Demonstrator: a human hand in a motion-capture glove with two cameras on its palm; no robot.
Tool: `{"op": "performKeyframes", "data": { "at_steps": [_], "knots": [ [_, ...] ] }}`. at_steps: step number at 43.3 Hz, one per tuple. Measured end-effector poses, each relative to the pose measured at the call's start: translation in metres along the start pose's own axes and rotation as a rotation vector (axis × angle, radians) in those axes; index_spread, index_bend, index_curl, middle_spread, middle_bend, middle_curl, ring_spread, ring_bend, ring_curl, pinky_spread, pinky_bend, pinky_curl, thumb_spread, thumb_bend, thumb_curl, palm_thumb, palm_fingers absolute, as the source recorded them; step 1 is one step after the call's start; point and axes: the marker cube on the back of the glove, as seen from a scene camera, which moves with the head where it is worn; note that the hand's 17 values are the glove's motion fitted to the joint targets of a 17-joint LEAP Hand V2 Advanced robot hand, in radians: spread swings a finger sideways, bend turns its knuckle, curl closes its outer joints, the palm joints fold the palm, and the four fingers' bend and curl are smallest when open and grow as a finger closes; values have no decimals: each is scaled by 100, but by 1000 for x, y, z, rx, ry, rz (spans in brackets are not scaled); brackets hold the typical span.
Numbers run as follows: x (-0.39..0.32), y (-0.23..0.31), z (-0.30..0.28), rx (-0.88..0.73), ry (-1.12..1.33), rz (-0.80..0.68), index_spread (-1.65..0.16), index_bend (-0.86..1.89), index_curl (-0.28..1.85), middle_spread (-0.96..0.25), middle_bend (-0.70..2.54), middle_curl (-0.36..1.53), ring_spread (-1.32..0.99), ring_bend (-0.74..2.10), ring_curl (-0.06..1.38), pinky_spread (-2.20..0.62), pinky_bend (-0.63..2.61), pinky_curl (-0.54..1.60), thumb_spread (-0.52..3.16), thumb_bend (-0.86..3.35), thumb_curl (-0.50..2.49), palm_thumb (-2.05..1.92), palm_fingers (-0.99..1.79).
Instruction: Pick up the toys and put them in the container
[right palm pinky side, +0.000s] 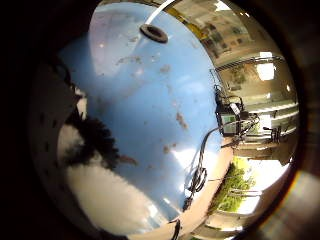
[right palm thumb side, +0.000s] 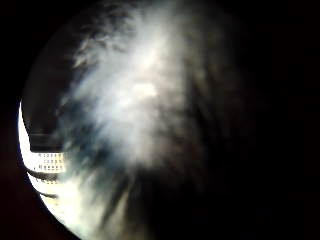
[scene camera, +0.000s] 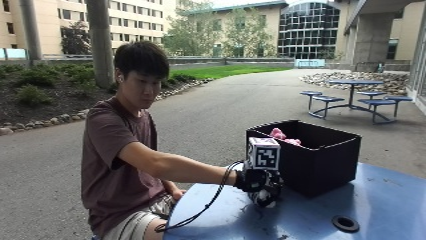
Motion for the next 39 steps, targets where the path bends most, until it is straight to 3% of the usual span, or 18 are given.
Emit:
{"op": "performKeyframes", "data": {
  "at_steps": [5, 7, 22, 33, 39],
  "knots": [
    [2, 11, -32, -83, -12, -40, -12, 110, 54, -16, 113, 61, -31, 114, 62, -40, 62, 37, 146, 74, 74, 104, 148],
    [8, 16, -56, -80, -6, -30, -14, 107, 56, -17, 117, 63, -33, 111, 63, -38, 72, 40, 121, 52, 79, 83, 124],
    [26, 25, -261, 121, -18, 71, -20, 111, 69, -19, 128, 71, -38, 115, 67, -33, 80, 45, 75, 27, 94, 58, 102],
    [-2, -7, -320, 229, -50, 238, -23, 110, 77, -20, 130, 74, -40, 117, 70, -31, 83, 46, 55, 24, 104, 57, 98],
    [-32, -38, -318, 265, -44, 140, -24, 109, 81, -20, 130, 75, -41, 118, 71, -31, 84, 46, 47, 23, 109, 58, 96]
  ]
}}
